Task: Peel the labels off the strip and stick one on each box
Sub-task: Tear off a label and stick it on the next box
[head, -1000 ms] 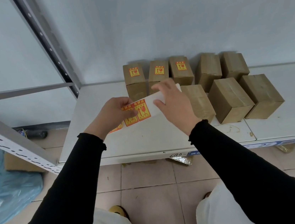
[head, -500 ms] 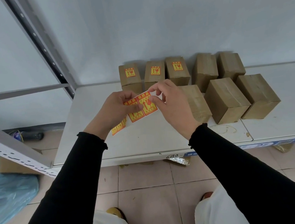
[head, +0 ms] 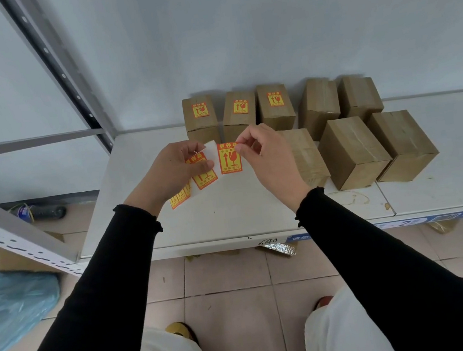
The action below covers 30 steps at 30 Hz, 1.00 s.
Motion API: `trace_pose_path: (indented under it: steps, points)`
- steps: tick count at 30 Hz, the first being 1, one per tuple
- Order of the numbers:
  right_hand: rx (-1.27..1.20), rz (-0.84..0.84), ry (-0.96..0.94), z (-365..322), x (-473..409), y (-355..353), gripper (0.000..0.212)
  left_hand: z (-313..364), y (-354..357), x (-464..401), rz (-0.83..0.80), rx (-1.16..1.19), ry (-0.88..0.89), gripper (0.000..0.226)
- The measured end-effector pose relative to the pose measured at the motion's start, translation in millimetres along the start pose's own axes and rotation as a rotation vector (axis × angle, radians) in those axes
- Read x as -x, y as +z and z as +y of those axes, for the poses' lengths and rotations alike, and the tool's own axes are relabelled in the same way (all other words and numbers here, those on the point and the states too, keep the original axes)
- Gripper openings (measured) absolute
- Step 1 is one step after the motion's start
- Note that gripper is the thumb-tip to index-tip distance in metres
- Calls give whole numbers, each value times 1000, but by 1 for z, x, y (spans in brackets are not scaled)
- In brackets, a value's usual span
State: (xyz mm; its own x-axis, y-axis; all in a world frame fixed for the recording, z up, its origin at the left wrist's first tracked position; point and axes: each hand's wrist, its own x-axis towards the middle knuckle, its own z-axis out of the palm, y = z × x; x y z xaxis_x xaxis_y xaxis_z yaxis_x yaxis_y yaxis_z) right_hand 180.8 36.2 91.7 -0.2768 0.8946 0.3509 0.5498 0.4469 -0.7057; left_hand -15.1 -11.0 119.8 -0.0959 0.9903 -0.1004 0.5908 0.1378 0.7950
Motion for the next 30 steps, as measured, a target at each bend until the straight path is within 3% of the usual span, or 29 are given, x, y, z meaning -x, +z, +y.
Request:
trace_pose_path:
  steps: [4, 11, 15, 18, 20, 23, 24, 26, 30]
  points:
    - [-27, -16, 15, 1, 0, 0, 10, -16, 1, -14, -27, -159, -36, 8]
    - [-19, -86, 68, 10, 4, 5, 9, -80, 22, -41, -76, -528, -170, 27]
    - [-7, -144, 89, 16, 2, 11, 10, -102, 32, -46, 49, -634, -152, 29]
    - [-15, -170, 118, 19, 0, 14, 11, -104, 35, -46, 161, -667, -82, 44]
    - [-38, -159, 118, 20, -1, 13, 11, -94, 36, -46, 228, -575, -16, 42]
    - [-94, -104, 109, 21, -5, 7, 10, -65, 42, -40, 208, -91, 61, 13]
    - [-111, -87, 114, 21, -7, 4, 10, -53, 46, -37, 184, 34, 75, 16]
    - [-148, -57, 134, 22, -10, -3, 10, -35, 55, -31, 142, 142, 93, 25]
    - [-201, 36, 148, 24, -13, -23, 9, -10, 70, -28, 142, 229, 97, 22]
